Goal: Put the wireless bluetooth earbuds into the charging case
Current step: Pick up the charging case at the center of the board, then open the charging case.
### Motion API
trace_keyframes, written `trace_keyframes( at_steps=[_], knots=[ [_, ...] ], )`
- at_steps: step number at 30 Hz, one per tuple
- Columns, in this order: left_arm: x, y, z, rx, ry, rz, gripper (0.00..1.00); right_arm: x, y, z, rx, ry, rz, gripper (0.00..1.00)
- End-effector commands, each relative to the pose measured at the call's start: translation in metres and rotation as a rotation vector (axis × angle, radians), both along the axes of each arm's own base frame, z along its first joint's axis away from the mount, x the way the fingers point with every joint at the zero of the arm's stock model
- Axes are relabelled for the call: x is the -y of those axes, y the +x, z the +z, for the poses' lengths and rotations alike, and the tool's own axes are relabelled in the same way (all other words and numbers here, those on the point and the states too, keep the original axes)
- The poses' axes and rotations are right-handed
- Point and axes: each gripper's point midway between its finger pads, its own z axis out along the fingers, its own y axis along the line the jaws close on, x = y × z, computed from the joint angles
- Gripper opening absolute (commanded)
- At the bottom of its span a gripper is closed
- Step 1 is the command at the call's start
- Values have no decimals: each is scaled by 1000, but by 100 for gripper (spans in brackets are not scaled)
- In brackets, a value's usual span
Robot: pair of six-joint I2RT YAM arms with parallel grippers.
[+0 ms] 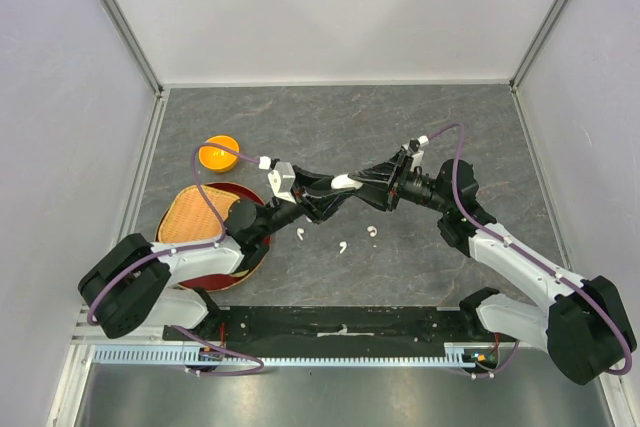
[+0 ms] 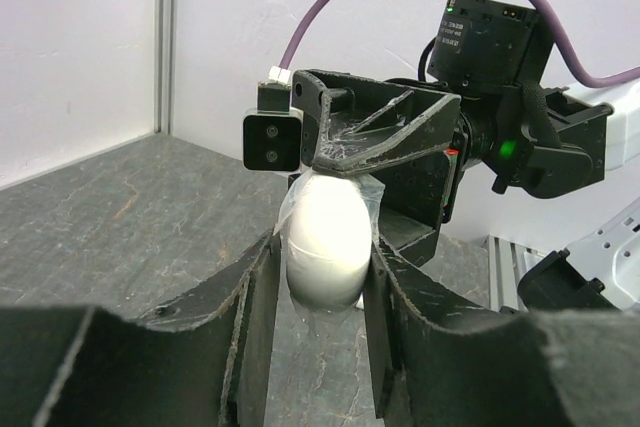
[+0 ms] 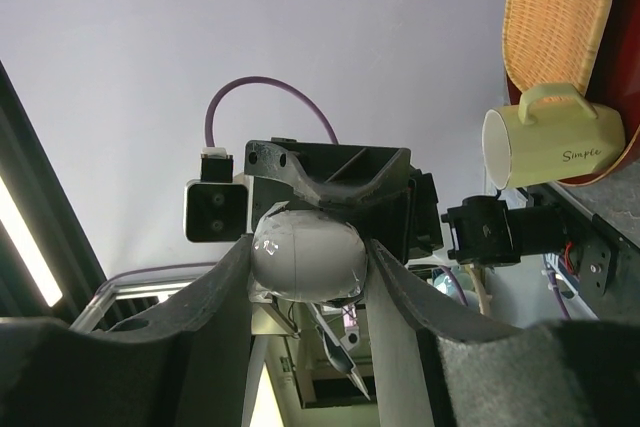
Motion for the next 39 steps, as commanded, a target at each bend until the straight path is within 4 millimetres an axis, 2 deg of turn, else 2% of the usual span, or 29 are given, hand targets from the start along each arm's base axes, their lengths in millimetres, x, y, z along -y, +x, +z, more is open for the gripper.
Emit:
trace_keyframes(
  at_steps=[1, 5, 8, 11, 12, 16, 18, 21, 24, 25, 26, 27, 29, 30, 31, 32, 33, 35, 36, 38, 39],
  knots=[
    [-1, 2, 21, 58, -49, 20, 45, 0, -3, 27, 65, 56, 6, 4],
    [0, 3, 21, 58, -51, 23, 47, 0, -2, 27, 63, 59, 6, 4],
    [0, 3, 22, 59, -52, 21, 43, 0, -2, 27, 61, 61, 5, 4],
    [1, 4, 22, 56, -52, 20, 33, 0, -3, 26, 58, 61, 6, 4],
    [2, 4, 21, 53, -52, 17, 26, 0, -2, 26, 58, 62, 5, 4],
    [3, 4, 21, 54, -53, 16, 13, 0, -4, 27, 60, 65, 5, 6],
    [3, 4, 22, 46, -55, 15, 2, 0, -4, 24, 59, 59, 1, 7],
    [2, 5, 22, 36, -53, 20, 2, 1, -3, 21, 61, 50, -5, 11],
    [0, 5, 23, 31, -55, 26, 2, 2, -2, 17, 69, 25, -19, 22],
    [-1, 4, 23, 30, -56, 29, 2, 2, -3, 17, 78, 17, -19, 33],
    [-4, 4, 27, 32, -68, 39, 2, 2, -2, 16, 85, 5, -26, 40],
    [-6, 4, 26, 25, -69, 44, 2, 3, 0, 14, 79, -15, -36, 56],
    [-10, 3, 28, 29, -79, 58, 2, 4, 1, 19, 136, -43, -54, 71],
    [-14, 1, 28, 34, -82, 64, 2, 5, 3, 15, 128, -74, -69, 83],
    [-16, -1, 31, 41, -87, 65, 2, 7, 4, 15, 184, -113, -82, 89],
    [-19, -1, 31, 40, -89, 74, 2, 8, 6, 26, 220, -129, -94, 94],
    [-23, -5, 34, 52, -91, 78, 2, 10, 7, 19, 216, -180, -102, 98],
    [-26, -5, 30, 45, -71, 89, 2, 15, 12, 30, 311, -246, -138, 98],
    [-32, -8, 34, 52, -81, 95, 2, 17, 11, 26, 312, -283, -140, 98],
    [-30, -17, 31, 65, -49, 55, 2, 20, 14, 33, 398, -341, -154, 98],
    [-29, -19, 30, 75, -30, 40, 2, 23, 12, 27, 392, -378, -151, 98]
  ],
)
